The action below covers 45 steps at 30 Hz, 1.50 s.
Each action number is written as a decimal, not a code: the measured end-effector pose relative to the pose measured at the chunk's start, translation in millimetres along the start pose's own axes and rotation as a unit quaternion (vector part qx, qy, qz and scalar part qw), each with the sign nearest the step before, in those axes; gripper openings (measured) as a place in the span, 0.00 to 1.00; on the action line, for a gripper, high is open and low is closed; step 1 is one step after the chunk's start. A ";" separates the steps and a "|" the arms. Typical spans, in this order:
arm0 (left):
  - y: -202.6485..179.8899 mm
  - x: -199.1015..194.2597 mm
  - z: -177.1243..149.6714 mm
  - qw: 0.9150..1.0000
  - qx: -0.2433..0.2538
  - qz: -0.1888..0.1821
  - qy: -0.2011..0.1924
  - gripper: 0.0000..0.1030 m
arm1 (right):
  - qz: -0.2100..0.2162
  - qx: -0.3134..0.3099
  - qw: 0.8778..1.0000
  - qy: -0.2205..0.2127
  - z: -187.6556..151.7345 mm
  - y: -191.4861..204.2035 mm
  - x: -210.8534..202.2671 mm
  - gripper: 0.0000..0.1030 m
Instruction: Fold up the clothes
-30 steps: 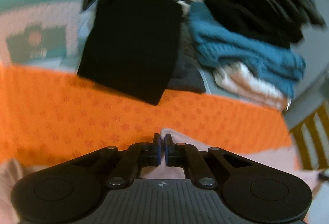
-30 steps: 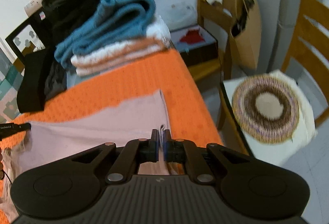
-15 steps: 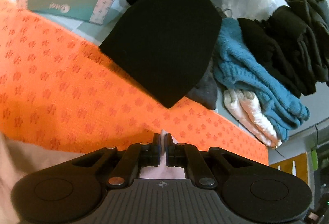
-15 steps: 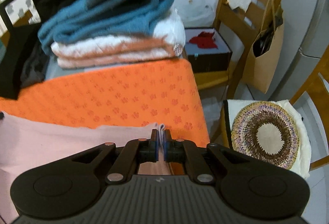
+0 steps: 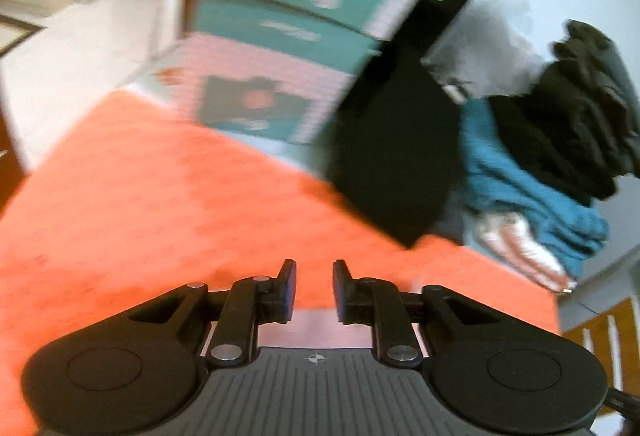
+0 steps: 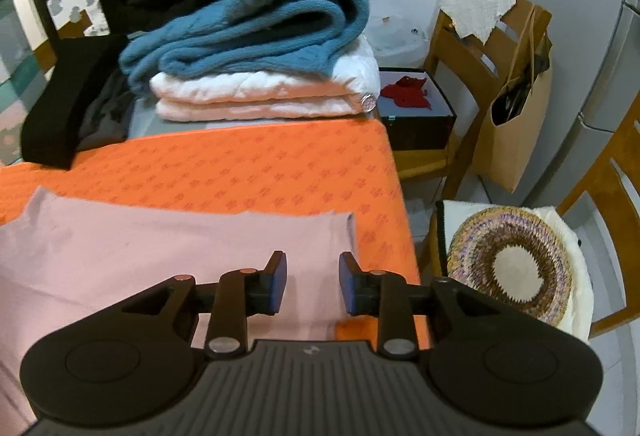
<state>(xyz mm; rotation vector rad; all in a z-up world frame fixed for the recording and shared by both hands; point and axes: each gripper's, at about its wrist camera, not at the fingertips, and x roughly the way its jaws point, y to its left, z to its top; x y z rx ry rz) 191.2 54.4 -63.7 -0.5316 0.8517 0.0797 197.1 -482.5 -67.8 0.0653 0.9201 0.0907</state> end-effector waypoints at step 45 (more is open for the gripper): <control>28.6 26.1 -18.3 0.976 -0.211 0.052 0.010 0.42 | 0.207 -0.136 0.966 0.076 69.3 298.7 133.6 0.33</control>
